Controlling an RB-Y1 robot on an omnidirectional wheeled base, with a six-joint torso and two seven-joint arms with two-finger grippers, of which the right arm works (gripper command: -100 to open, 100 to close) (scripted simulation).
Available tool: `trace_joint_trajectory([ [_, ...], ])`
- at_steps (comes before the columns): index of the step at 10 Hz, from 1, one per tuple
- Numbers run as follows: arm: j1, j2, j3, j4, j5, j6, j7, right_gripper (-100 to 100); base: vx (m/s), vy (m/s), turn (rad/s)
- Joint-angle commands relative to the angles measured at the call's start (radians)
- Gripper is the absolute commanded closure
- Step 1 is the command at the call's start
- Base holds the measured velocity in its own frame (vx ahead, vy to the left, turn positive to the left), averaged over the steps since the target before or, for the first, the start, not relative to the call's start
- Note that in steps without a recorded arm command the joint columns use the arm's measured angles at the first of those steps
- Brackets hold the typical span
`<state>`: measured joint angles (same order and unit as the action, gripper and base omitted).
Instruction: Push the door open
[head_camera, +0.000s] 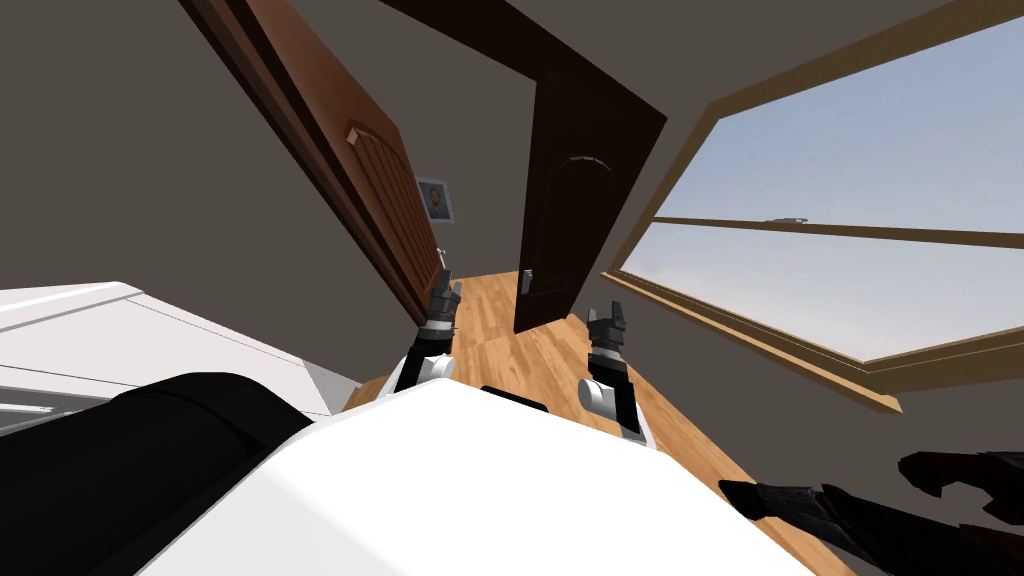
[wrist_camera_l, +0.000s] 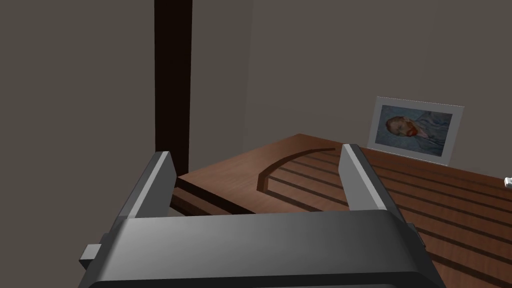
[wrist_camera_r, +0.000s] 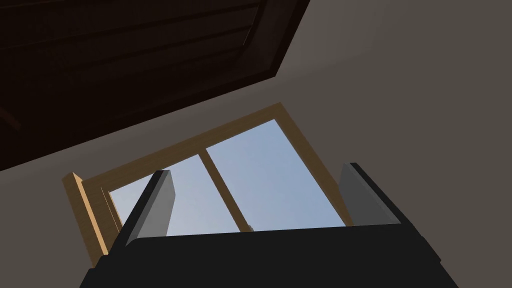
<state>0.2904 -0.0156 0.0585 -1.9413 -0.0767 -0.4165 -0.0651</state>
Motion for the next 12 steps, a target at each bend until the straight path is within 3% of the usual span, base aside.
trace_joint_trajectory([
  [1,-0.015,-0.003,0.004,0.038,0.000,-0.008,-0.001,-100,0.057,-0.031,0.024],
  [4,-0.088,-0.014,0.024,0.139,0.004,-0.012,-0.003,-100,0.070,-0.045,0.053],
  [5,-0.088,-0.014,0.024,0.157,0.004,-0.012,-0.003,-100,0.068,-0.030,0.026],
  [7,-0.140,-0.019,0.038,0.227,0.006,-0.015,-0.005,-100,0.066,-0.033,0.051],
  [8,-0.140,-0.019,0.038,0.242,0.006,-0.015,-0.005,-100,0.055,-0.037,0.030],
  [9,-0.167,-0.021,0.045,0.273,0.007,-0.016,-0.005,-100,0.049,-0.030,0.038],
  [10,-0.167,-0.021,0.045,0.285,0.007,-0.016,-0.005,-100,0.041,-0.021,0.023],
  [11,-0.193,-0.023,0.053,0.321,0.009,-0.018,-0.006,-100,0.046,-0.029,0.037],
  [12,-0.193,-0.023,0.053,0.328,0.009,-0.018,-0.006,-100,0.039,-0.026,0.029],
])
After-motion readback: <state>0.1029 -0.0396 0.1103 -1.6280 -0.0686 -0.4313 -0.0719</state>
